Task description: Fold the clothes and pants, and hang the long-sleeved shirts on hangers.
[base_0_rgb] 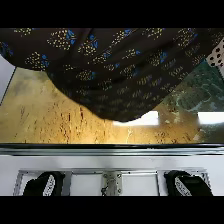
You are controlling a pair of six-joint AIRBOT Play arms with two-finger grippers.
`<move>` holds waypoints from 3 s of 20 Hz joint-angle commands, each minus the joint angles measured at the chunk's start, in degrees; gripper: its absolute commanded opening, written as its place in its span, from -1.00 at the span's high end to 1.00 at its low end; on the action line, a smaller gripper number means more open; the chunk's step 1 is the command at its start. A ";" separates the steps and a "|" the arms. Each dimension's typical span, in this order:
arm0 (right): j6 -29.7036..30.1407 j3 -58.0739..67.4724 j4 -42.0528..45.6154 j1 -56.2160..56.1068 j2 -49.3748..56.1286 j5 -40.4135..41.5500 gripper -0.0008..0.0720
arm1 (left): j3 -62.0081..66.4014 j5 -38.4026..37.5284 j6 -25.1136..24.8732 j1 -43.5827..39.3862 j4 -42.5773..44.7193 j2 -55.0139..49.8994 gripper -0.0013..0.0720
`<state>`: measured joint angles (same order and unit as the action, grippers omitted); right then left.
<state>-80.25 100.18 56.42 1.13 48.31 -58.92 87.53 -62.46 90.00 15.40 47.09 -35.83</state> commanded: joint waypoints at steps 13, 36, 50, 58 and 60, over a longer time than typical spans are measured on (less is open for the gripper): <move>-1.20 -12.72 14.95 -0.26 7.56 0.63 0.96 | -9.44 -2.32 -2.14 -5.57 -3.08 -27.82 0.94; -1.20 -59.65 12.74 -0.96 -1.73 -12.07 0.96 | -52.78 1.46 -4.92 -23.65 27.45 -24.22 -0.59; -1.18 -52.15 13.77 -0.76 -1.73 -9.99 0.96 | -45.18 -1.70 0.02 -18.99 27.19 -26.91 0.94; -2.25 -5.35 10.14 -0.85 -1.86 -1.60 0.96 | -16.26 1.57 -0.11 -7.04 0.87 -1.55 0.94; -2.25 0.74 8.70 -0.85 -2.12 -0.70 0.96 | -12.39 2.80 -0.04 -8.55 0.92 2.58 0.94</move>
<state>-82.15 89.49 67.57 0.30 46.41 -62.28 68.51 -62.28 89.95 6.81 52.51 -39.81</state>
